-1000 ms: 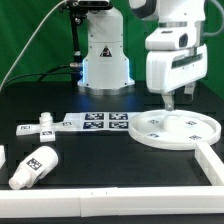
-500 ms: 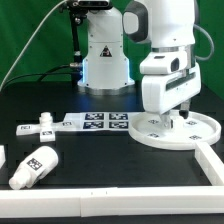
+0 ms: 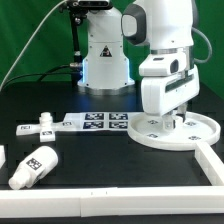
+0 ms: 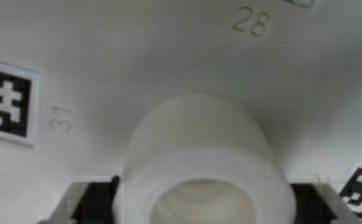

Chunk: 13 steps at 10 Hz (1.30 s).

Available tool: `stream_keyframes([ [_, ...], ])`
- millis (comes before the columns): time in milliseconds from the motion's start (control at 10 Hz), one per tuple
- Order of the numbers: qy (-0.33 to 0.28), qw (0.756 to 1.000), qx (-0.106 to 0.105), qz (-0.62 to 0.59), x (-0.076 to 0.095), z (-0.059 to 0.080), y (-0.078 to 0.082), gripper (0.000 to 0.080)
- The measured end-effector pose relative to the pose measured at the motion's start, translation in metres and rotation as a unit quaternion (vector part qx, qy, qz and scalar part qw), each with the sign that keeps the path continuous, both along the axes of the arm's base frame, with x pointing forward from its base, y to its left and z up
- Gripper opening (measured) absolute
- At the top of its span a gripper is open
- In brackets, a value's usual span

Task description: Assemble round table

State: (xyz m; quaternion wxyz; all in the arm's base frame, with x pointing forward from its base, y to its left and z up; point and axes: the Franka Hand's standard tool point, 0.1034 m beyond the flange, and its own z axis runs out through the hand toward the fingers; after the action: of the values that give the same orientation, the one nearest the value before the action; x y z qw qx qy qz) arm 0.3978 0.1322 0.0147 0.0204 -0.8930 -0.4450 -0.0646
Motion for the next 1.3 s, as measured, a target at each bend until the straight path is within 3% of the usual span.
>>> stream_keyframes([
  [100,0.003,0.999,-0.015,0.033,0.008,0.008,-0.018,0.0399],
  [300,-0.002,0.996,-0.036,0.082,0.042,0.027,-0.055,0.0399],
  [500,-0.014,0.995,-0.038,0.093,0.058,0.033,-0.063,0.0399],
  [800,-0.009,0.995,-0.038,0.094,0.054,0.030,-0.063,0.0399],
  [900,0.004,0.993,-0.044,0.105,0.056,0.029,-0.069,0.0399],
  [1100,0.028,0.992,-0.056,0.109,0.100,0.040,-0.088,0.0400],
  [1300,0.041,0.988,-0.060,0.139,0.136,0.037,-0.094,0.0400],
])
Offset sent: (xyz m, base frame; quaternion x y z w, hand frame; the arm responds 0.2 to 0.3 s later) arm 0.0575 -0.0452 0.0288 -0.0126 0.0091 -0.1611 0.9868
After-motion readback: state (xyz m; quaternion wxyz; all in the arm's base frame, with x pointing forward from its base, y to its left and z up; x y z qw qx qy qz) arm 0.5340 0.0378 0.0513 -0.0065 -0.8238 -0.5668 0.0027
